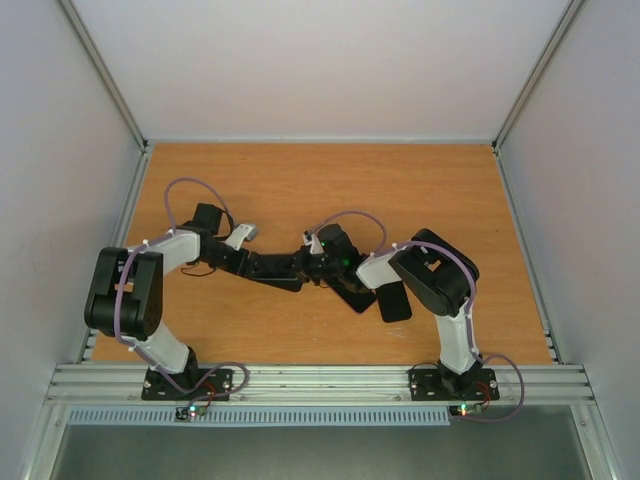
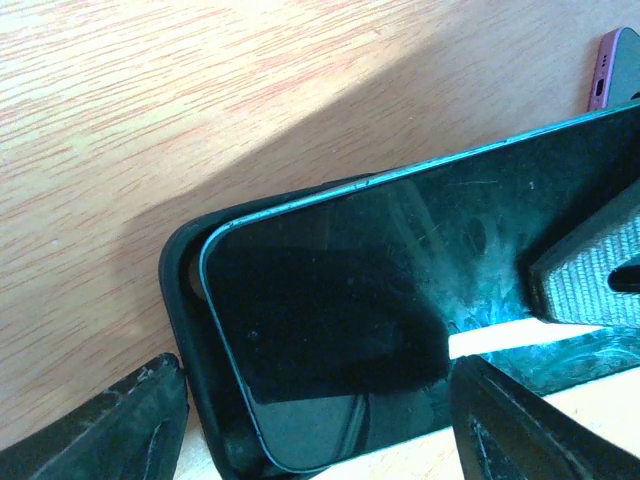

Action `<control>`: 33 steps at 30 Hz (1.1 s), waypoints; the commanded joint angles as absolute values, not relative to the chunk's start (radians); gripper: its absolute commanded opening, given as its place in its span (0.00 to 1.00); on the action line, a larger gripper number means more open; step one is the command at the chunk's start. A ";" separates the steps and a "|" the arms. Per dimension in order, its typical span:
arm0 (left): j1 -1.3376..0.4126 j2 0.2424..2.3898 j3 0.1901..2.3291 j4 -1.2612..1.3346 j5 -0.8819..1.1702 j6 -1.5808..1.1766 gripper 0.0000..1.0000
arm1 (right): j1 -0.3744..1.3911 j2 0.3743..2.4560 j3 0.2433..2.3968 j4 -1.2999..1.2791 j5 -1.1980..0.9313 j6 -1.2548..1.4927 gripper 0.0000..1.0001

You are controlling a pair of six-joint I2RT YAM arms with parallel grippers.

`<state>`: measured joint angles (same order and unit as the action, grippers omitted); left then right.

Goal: Put the phone into the phone case

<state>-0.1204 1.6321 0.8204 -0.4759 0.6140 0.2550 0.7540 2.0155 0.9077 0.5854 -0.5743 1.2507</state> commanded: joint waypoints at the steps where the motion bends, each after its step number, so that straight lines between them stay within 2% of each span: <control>1: -0.127 1.601 0.807 -0.464 0.626 0.258 0.71 | 0.770 1.989 0.857 0.680 -0.477 1.363 0.01; 23: -0.130 1.624 0.813 -0.463 0.618 0.263 0.71 | 0.824 2.084 0.866 0.869 -0.393 1.436 0.01; 33: -0.130 1.635 0.815 -0.464 0.620 0.264 0.71 | 0.854 2.190 0.934 0.897 -0.416 1.459 0.01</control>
